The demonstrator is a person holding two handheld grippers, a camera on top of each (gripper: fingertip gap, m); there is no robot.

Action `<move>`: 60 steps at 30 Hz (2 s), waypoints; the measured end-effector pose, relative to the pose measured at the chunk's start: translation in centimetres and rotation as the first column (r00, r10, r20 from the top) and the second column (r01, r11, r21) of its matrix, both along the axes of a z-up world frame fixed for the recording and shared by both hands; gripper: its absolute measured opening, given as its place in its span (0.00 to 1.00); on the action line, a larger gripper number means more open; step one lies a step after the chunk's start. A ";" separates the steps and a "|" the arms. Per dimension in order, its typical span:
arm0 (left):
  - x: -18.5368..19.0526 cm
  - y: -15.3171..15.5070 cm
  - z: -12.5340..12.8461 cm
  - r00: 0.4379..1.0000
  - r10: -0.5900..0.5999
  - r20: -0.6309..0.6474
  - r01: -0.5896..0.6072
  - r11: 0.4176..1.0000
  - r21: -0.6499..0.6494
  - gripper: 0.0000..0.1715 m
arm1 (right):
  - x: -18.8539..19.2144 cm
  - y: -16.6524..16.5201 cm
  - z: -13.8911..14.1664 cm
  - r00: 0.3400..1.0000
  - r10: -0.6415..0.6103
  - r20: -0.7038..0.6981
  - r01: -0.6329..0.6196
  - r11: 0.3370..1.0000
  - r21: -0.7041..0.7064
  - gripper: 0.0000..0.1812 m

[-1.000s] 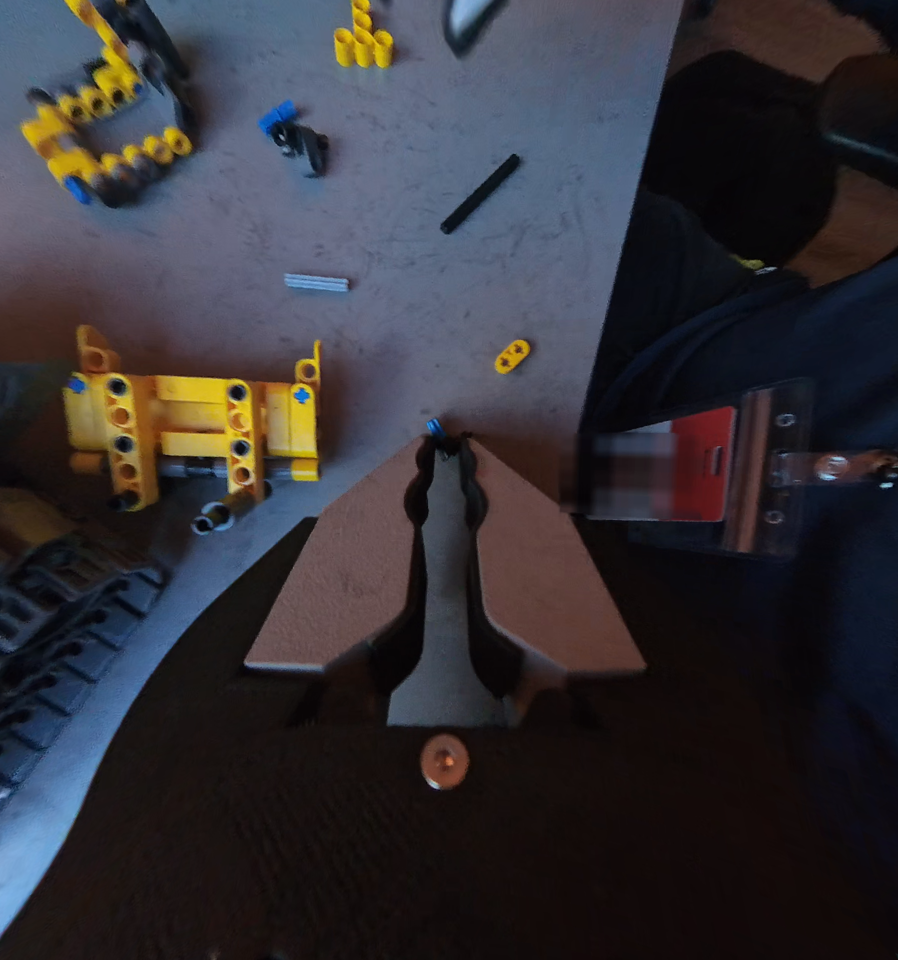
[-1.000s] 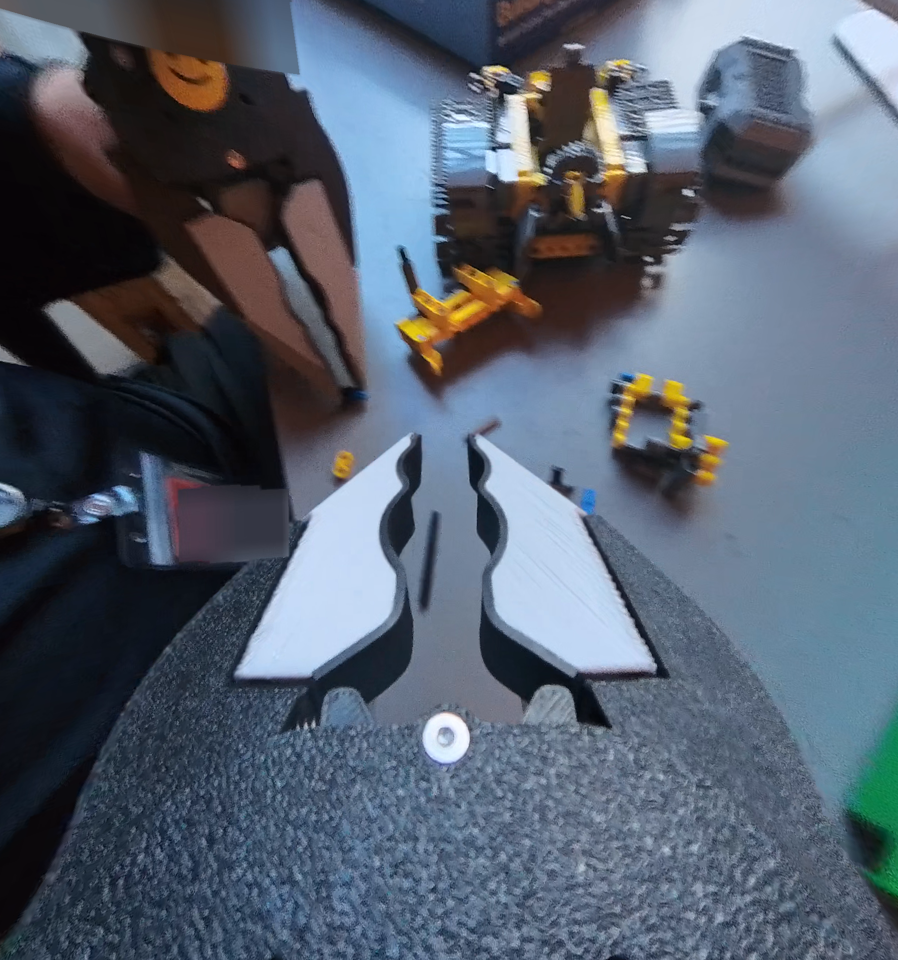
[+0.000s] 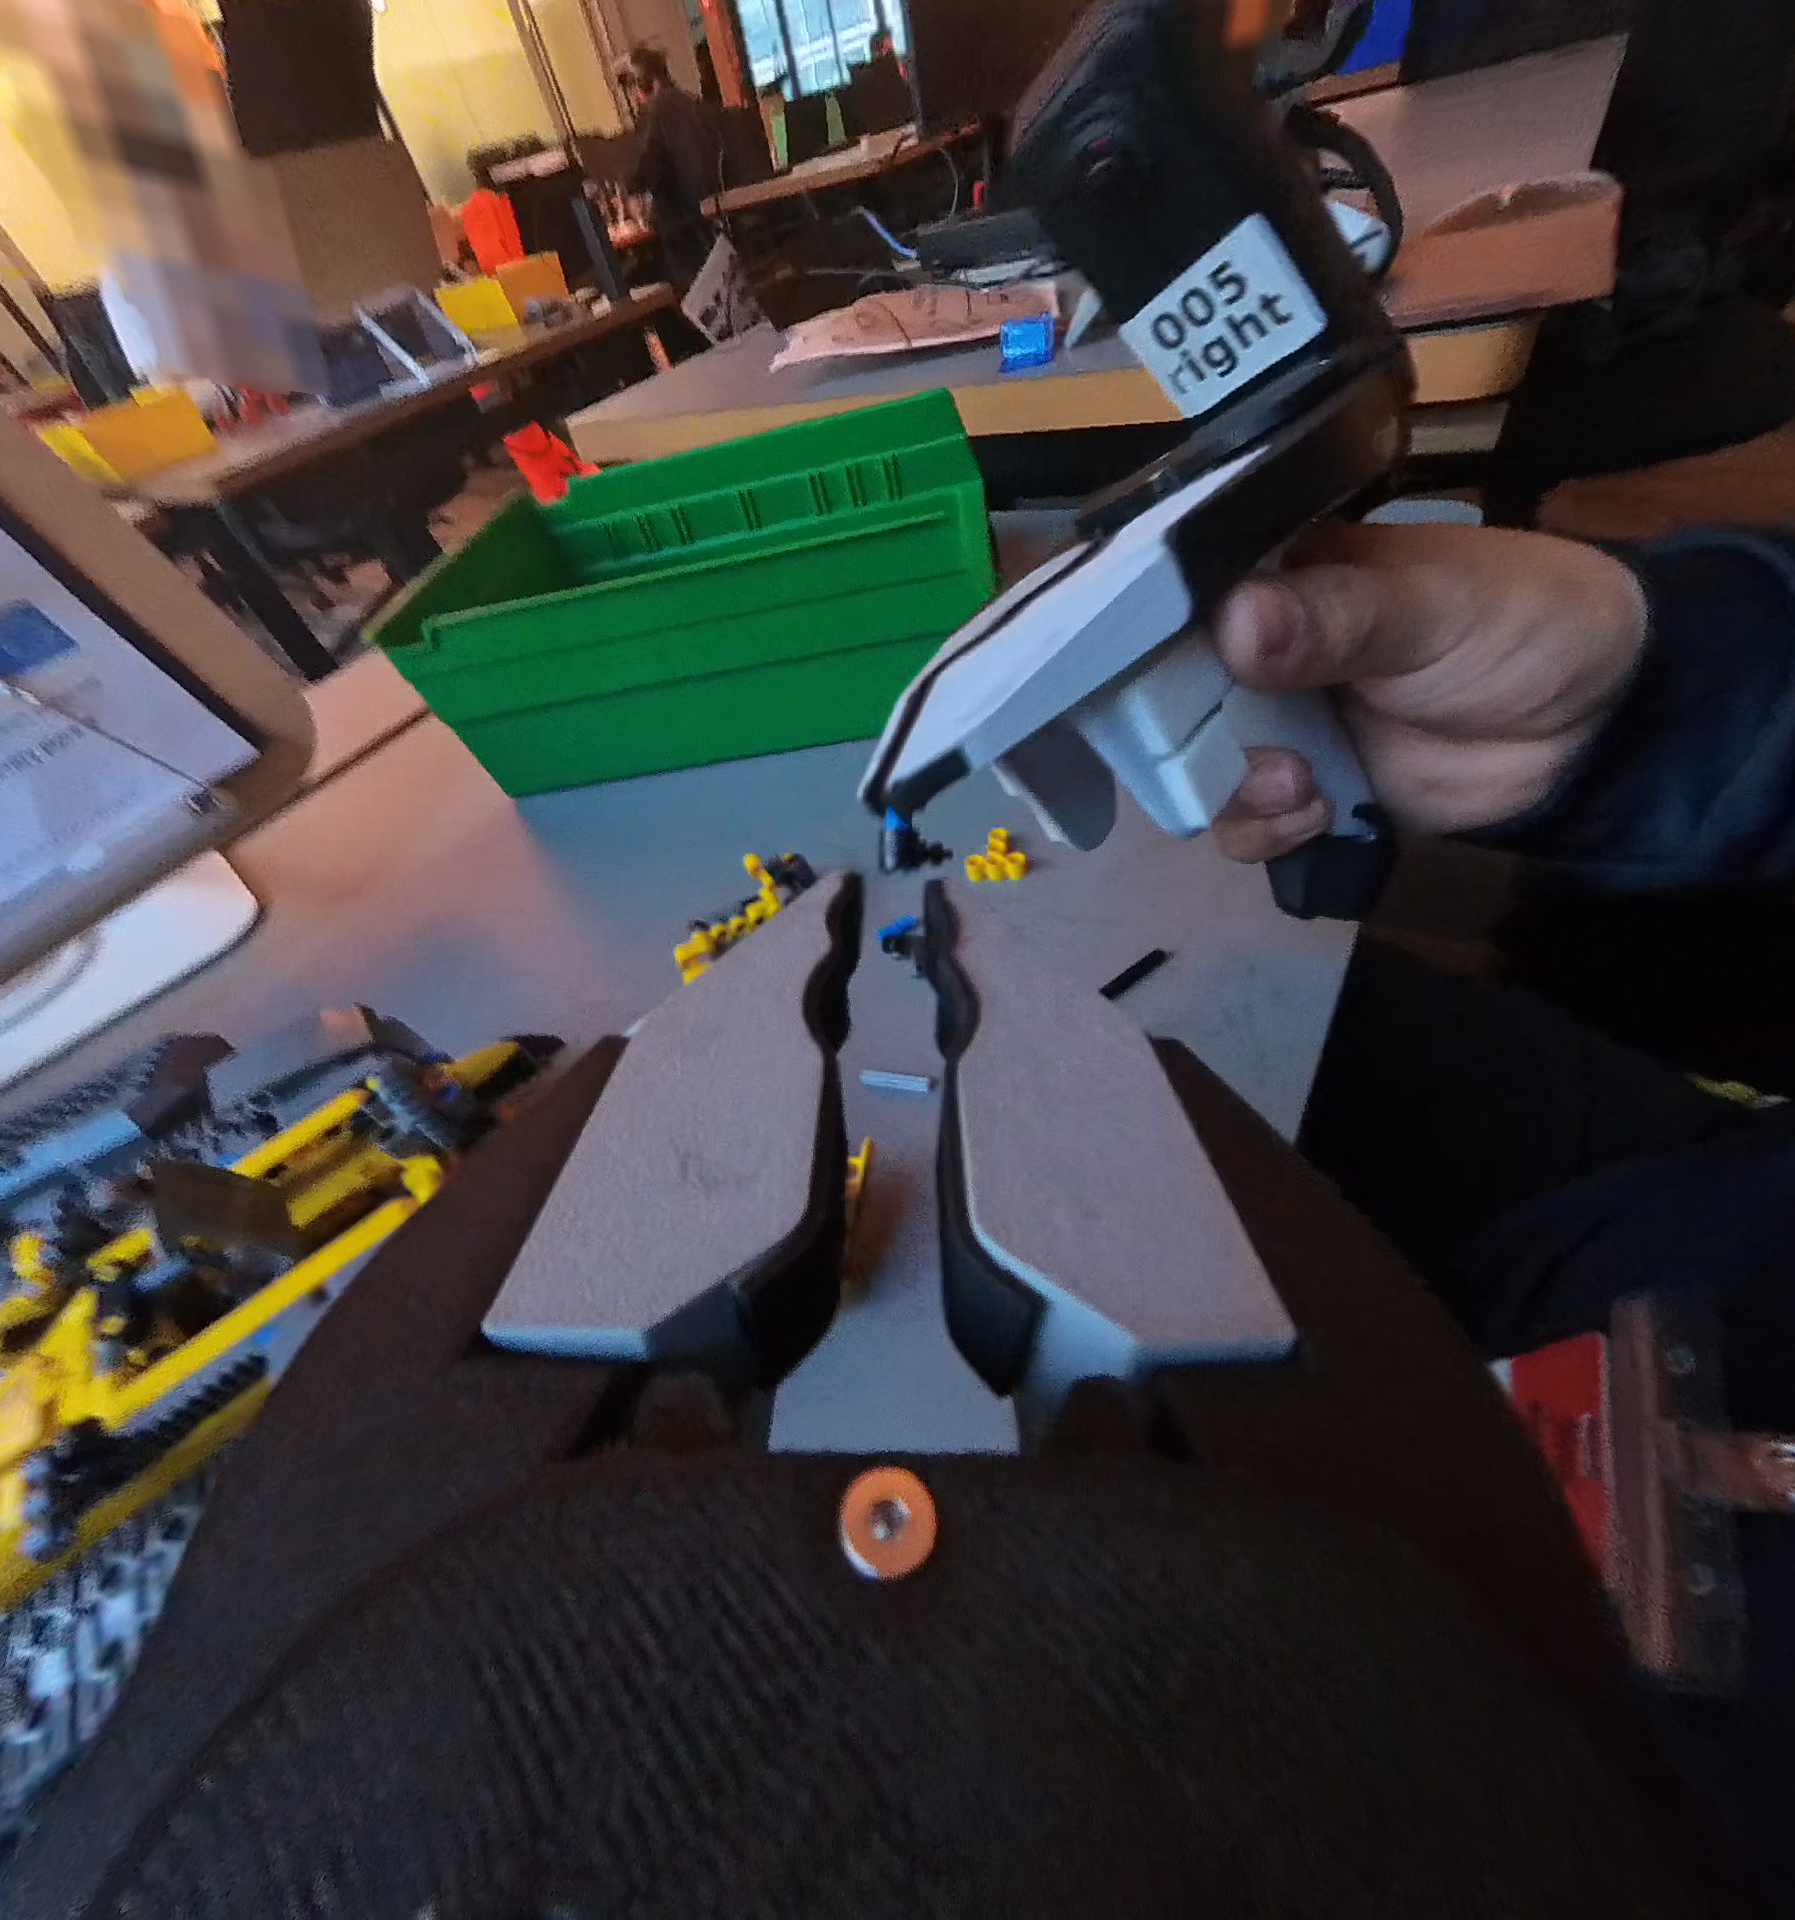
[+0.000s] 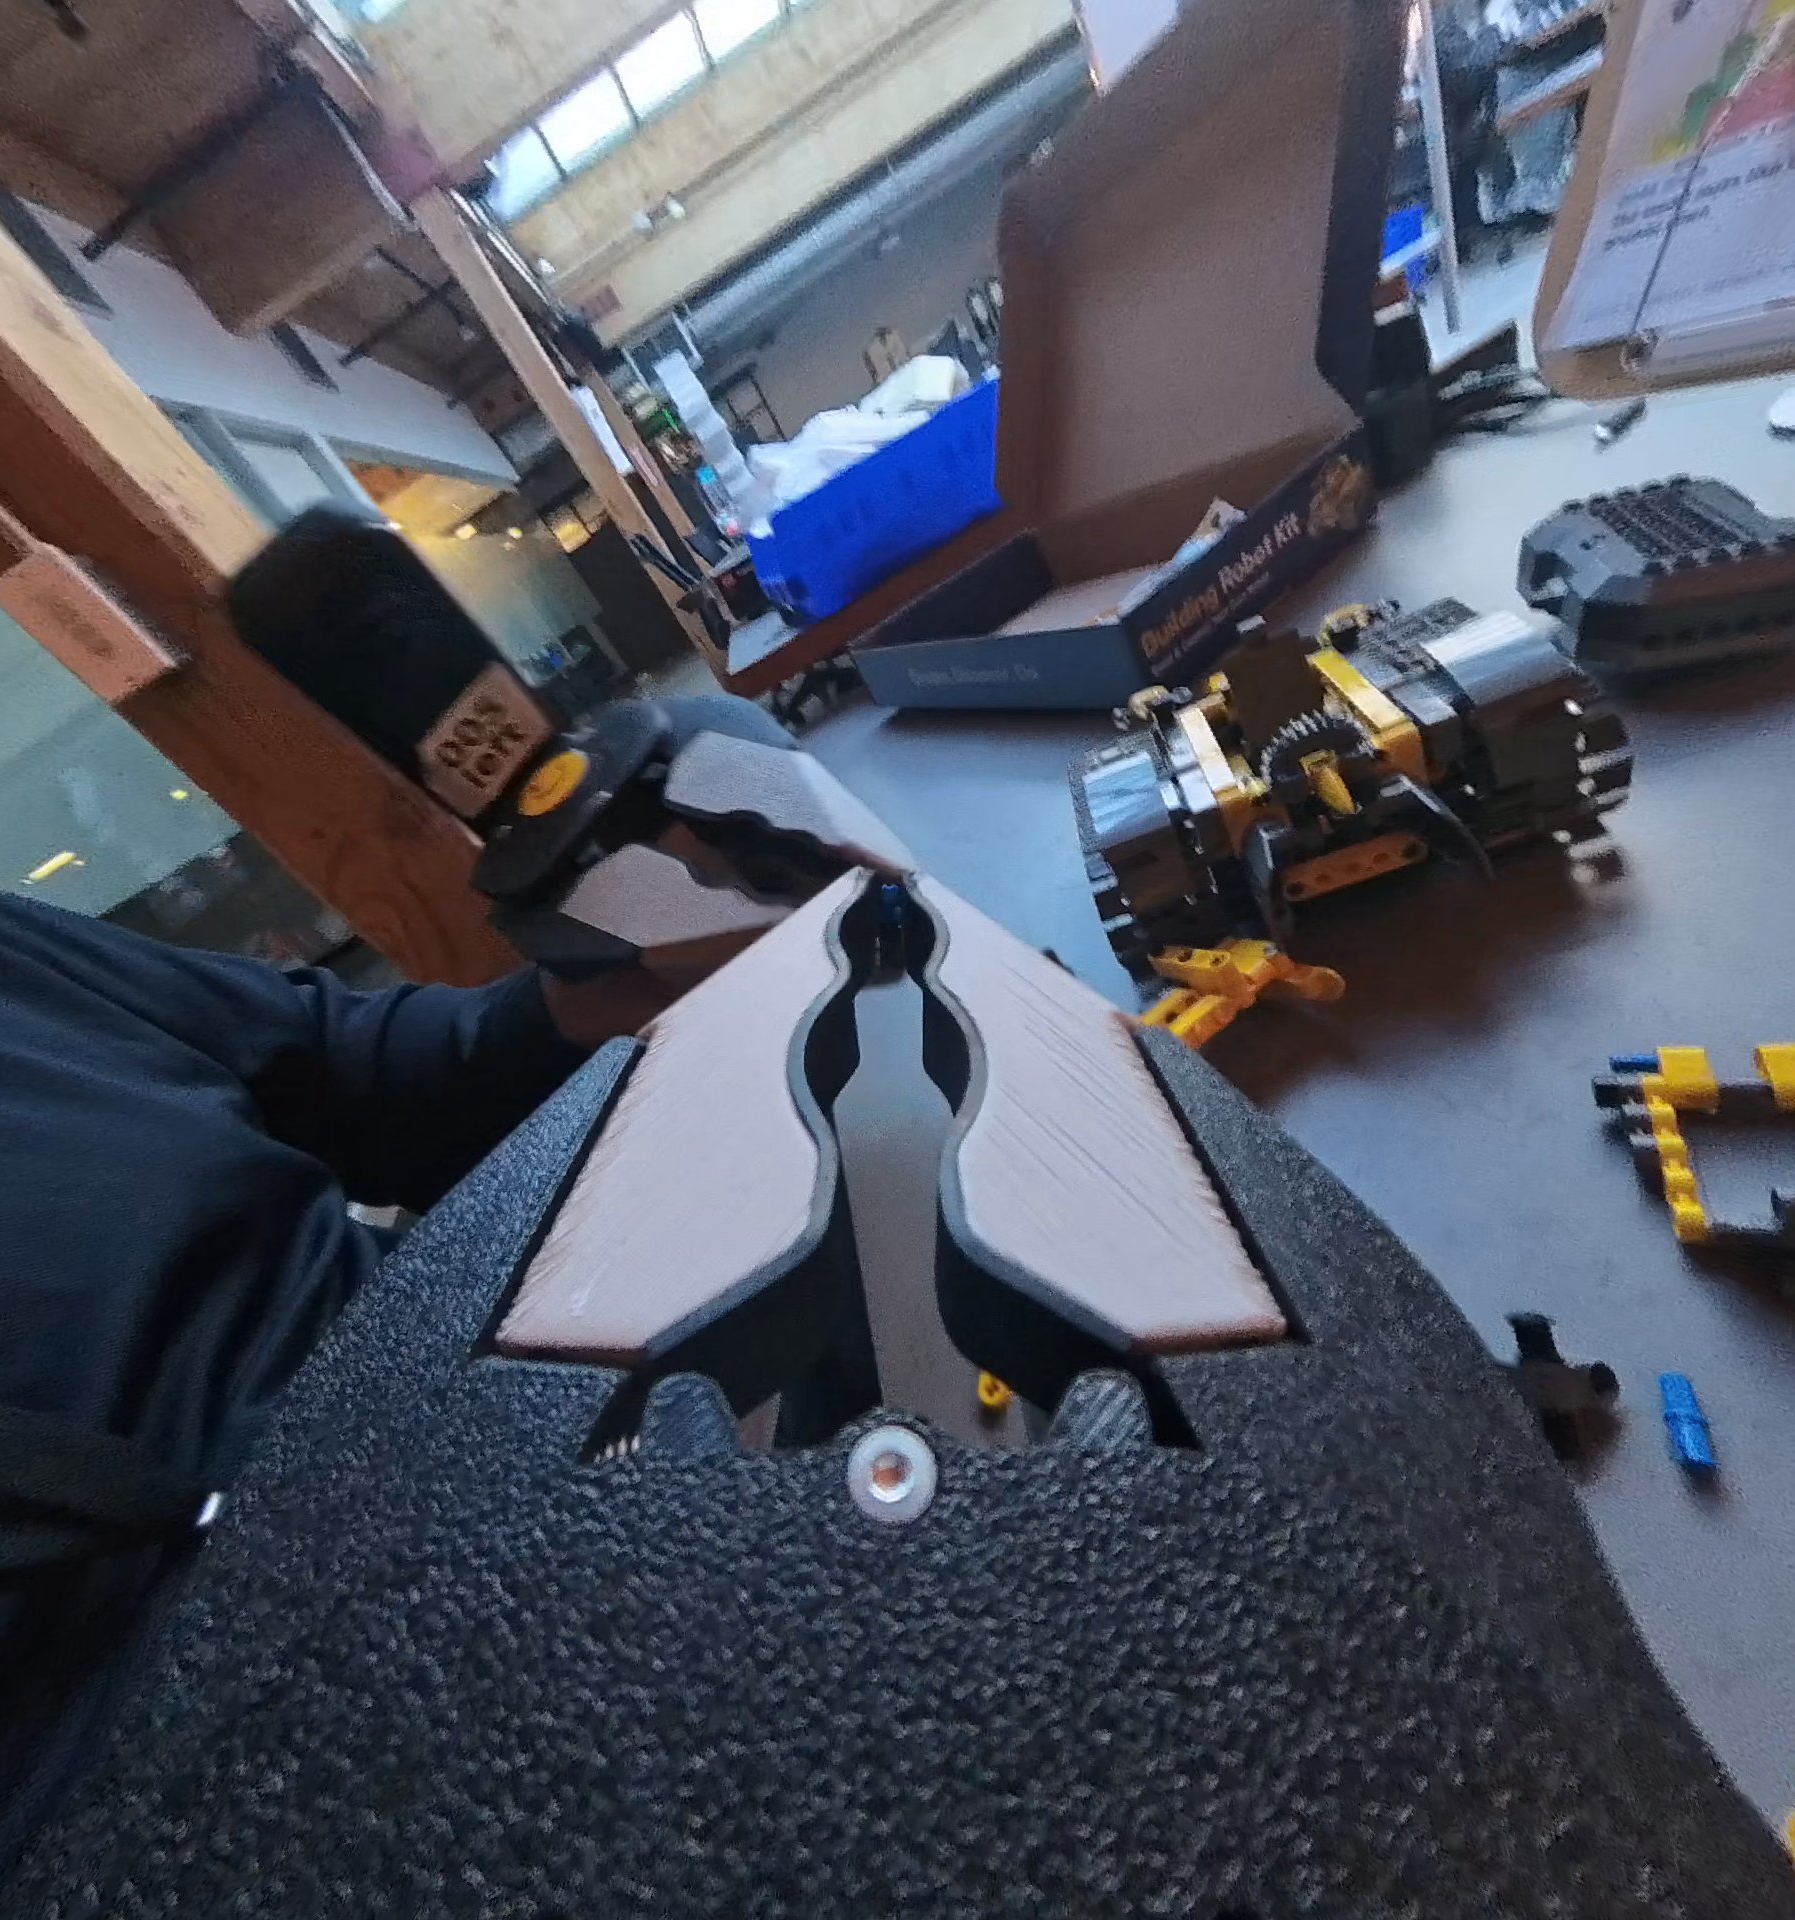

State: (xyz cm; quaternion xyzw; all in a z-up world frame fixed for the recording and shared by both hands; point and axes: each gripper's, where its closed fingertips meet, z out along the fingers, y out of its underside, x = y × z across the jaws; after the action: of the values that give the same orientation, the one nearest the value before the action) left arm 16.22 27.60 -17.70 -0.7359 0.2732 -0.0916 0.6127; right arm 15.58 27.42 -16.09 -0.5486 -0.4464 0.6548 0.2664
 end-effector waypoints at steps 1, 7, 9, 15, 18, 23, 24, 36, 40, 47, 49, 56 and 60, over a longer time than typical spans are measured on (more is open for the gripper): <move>0.1 0.1 -0.3 0.999 -0.011 0.035 0.012 0.999 -0.038 0.11 | 0.1 -0.2 0.5 0.999 0.011 -0.030 -0.011 1.000 -0.004 0.00; 1.2 -1.0 1.2 0.950 -0.154 0.272 0.185 0.978 -0.094 0.10 | 0.4 -1.6 1.2 0.995 0.079 -0.055 -0.075 0.995 0.069 0.01; 1.5 -1.4 1.5 0.926 -0.195 0.322 0.244 0.963 -0.117 0.09 | 0.6 -2.0 1.8 0.992 0.099 -0.083 -0.094 0.993 0.070 0.01; 2.5 -2.3 2.4 0.870 -0.264 0.417 0.329 0.940 -0.092 0.03 | 0.9 -2.9 2.6 0.984 0.127 -0.123 -0.109 0.984 0.139 0.01; 2.7 -2.6 2.8 0.863 -0.284 0.418 0.344 0.936 -0.075 0.03 | 1.3 -3.2 3.0 0.979 0.141 -0.144 -0.111 0.974 0.198 0.01; 3.1 -3.0 4.0 0.861 -0.325 0.391 0.359 0.933 -0.013 0.03 | 1.7 -3.6 4.1 0.960 0.158 -0.233 -0.114 0.975 0.190 0.01; 3.1 -3.0 4.2 0.859 -0.328 0.392 0.360 0.933 -0.006 0.04 | 1.7 -3.6 4.1 0.958 0.163 -0.238 -0.123 0.977 0.172 0.01; 3.2 -3.2 5.4 0.837 -0.352 0.420 0.374 0.927 0.030 0.05 | 2.1 -3.7 5.2 0.938 0.125 -0.323 -0.063 0.979 0.196 0.00; 3.5 -3.2 5.3 0.826 -0.354 0.439 0.378 0.925 0.034 0.04 | 2.2 -3.7 5.3 0.928 0.137 -0.346 -0.081 0.982 0.171 0.00; 3.0 -3.0 4.6 0.919 -0.304 0.253 0.308 0.951 0.024 0.02 | 2.3 -3.6 4.4 0.954 0.147 -0.260 -0.056 0.944 0.326 0.00; 2.6 -2.7 3.9 0.956 -0.264 0.126 0.265 0.964 0.008 0.02 | 2.7 -3.0 4.1 0.974 0.117 -0.196 -0.014 0.887 0.461 0.01; 2.2 -2.2 1.1 0.969 -0.195 -0.152 0.183 0.979 -0.089 0.02 | 3.2 -1.6 0.8 0.994 -0.071 0.084 -0.037 0.507 0.861 0.06; 2.3 -1.9 -0.5 0.969 -0.181 -0.169 0.153 0.974 -0.166 0.02 | 2.3 -1.7 -0.8 0.984 -0.133 0.119 -0.056 0.401 0.915 0.09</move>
State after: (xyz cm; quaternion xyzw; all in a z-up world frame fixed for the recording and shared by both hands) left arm 18.53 25.71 -18.19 -0.7599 0.3819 -0.0955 0.5173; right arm 17.90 25.73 -16.91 -0.3777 -0.7401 0.2474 0.4984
